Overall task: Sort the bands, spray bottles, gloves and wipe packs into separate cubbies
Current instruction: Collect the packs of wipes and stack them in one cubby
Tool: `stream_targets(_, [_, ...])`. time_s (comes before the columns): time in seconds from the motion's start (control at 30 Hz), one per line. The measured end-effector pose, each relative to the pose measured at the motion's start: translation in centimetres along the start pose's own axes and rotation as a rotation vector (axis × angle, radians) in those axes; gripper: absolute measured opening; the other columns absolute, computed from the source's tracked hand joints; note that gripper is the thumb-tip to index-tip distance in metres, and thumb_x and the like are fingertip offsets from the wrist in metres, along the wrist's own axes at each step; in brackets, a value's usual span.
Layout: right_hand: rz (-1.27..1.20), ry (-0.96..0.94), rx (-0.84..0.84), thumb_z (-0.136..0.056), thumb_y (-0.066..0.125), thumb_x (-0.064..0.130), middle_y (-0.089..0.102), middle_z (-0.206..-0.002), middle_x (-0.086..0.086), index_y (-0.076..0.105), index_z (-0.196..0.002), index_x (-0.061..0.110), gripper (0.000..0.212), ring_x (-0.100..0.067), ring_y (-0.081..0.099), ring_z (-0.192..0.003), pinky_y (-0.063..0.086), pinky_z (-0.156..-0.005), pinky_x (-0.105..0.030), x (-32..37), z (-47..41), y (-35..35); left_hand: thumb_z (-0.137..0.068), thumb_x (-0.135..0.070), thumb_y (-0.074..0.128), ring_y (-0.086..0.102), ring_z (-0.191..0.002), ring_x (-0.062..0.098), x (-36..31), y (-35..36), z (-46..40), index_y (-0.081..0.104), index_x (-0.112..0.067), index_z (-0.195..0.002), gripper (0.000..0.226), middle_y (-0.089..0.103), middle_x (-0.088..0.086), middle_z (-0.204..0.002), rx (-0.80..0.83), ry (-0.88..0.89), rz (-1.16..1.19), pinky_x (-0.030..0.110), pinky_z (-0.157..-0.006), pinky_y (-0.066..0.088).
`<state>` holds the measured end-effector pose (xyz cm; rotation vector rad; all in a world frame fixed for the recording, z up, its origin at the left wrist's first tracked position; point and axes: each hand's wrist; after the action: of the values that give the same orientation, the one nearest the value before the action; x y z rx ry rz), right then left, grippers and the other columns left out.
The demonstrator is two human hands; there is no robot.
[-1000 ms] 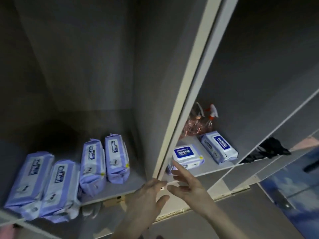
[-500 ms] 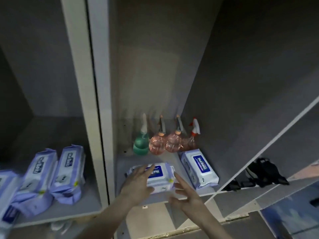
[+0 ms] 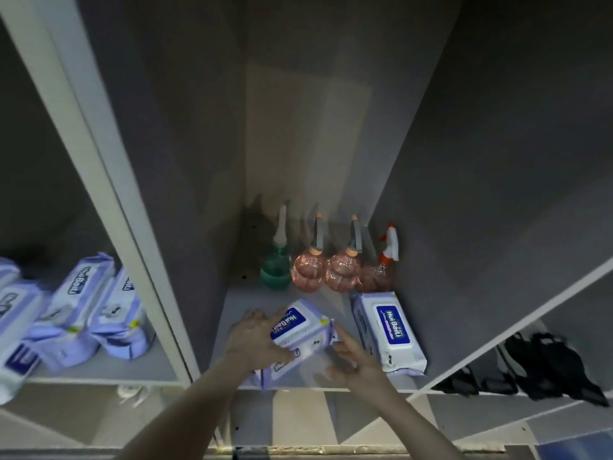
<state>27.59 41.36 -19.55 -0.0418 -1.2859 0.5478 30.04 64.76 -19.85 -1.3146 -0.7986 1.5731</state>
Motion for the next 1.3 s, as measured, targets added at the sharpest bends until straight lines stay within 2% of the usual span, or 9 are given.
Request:
stream_targets(0.1, [0.064,-0.059,-0.073,-0.072,0.076,0.019,0.05,-0.131,0.016,0.039,-0.131,0.045,0.074,-0.008,0.047,-0.127,0.046,-0.1,-0.03,-1.1,-0.5,0.1,-0.058,-0.062,0.078,0.067,-0.088,0.0,1.3,-0.5,0.8,0.06,-0.045,-0.12,0.067,0.071,-0.019,-0.099,0.115,-0.118,0.535,0.021,-0.075,0.054])
stream_targets(0.17, [0.207,-0.182,-0.189,-0.071,0.076,0.025,0.049,-0.133,0.01,0.042,-0.135,0.039,0.073,-0.014,0.045,-0.128,0.041,-0.106,-0.036,-1.4,-1.0,-0.2,-0.067,-0.065,0.07,0.068,-0.077,-0.004,1.5,-1.0,1.8,0.068,-0.037,-0.108,0.05,0.073,-0.017,-0.092,0.115,-0.136,0.575,0.021,-0.065,0.054])
stream_targets(0.33, [0.818,-0.136,-0.498,-0.061,0.051,0.062,0.047,-0.14,-0.018,0.045,-0.14,0.016,0.092,-0.041,0.038,-0.132,0.034,-0.104,-0.054,-2.2,-2.9,-2.3,-0.094,-0.056,0.039,0.042,-0.13,0.026,-0.9,-0.7,2.7,0.017,-0.04,-0.149,0.062,0.035,0.005,-0.147,-0.1,-0.118,0.076,0.033,-0.098,0.041])
stream_targets(0.5, [1.025,0.237,-0.411,-0.076,0.055,0.067,0.001,-0.159,-0.012,-0.003,-0.151,0.027,0.103,-0.031,0.009,-0.145,0.02,-0.116,-0.045,-2.0,-3.3,-4.7,-0.079,-0.07,0.049,0.041,-0.126,0.033,-3.3,2.2,3.3,-0.01,-0.024,-0.152,0.104,0.02,0.016,-0.147,-0.035,-0.186,-0.096,0.039,-0.096,0.043])
stream_targets(0.67, [1.107,0.382,-0.378,-0.072,0.058,0.069,0.009,-0.153,-0.015,-0.02,-0.146,0.038,0.112,-0.031,0.035,-0.13,0.035,-0.102,-0.04,-1.2,-4.0,-5.3,-0.078,-0.058,0.056,0.049,-0.109,0.03,-2.9,2.8,2.8,-0.017,-0.029,-0.149,0.106,0.034,0.011,-0.127,-0.068,-0.216,-0.062,0.036,-0.085,0.046])
stream_targets(0.93, [0.823,0.374,-0.284,-0.071,0.064,0.052,0.03,-0.119,-0.008,-0.014,-0.145,0.045,0.108,-0.03,0.044,-0.108,0.044,-0.088,-0.038,-0.8,-2.4,-4.6,-0.069,-0.061,0.062,0.057,-0.099,0.031,-2.3,3.0,2.8,-0.019,-0.04,-0.147,0.114,0.038,0.009,-0.118,-0.086,-0.253,0.027,0.033,-0.081,0.049])
stream_targets(1.07, [0.049,0.219,-0.24,-0.056,0.077,0.03,0.052,-0.117,-0.002,0.029,-0.14,0.045,0.098,-0.023,0.06,-0.098,0.053,-0.073,-0.03,-0.7,-0.5,-4.6,-0.079,-0.05,0.058,0.058,-0.105,0.03,-1.9,2.5,2.9,-0.012,-0.045,-0.147,0.097,0.044,0.006,-0.116,-0.13,-0.268,0.107,0.033,-0.083,0.047])
stream_targets(1.2, [-0.301,0.128,-0.173,-0.049,0.078,0.028,0.069,-0.111,0.012,0.039,-0.137,0.039,0.097,-0.018,0.067,-0.1,0.051,-0.094,-0.042,-0.4,0.7,-2.9,-0.079,-0.044,0.061,0.059,-0.105,0.027,-2.1,1.0,4.4,-0.003,-0.047,-0.147,0.094,0.046,0.002,-0.106,-0.154,-0.275,0.247,0.031,-0.083,0.047])
stream_targets(1.3, [-0.393,0.141,-0.13,-0.038,0.085,0.035,0.069,-0.115,0.01,0.042,-0.137,0.037,0.108,-0.017,0.067,-0.102,0.051,-0.094,-0.04,-0.1,1.7,-1.2,-0.073,-0.049,0.061,0.059,-0.107,0.028,-3.2,-0.2,7.6,-0.005,-0.053,-0.143,0.096,0.053,0.003,-0.11,-0.198,-0.214,0.331,0.033,-0.084,0.047])
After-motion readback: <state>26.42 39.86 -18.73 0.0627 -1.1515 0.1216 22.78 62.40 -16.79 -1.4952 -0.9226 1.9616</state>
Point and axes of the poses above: each hand's wrist, its own z-axis away from the middle knuckle, its own y-axis out of the palm, x = y × z
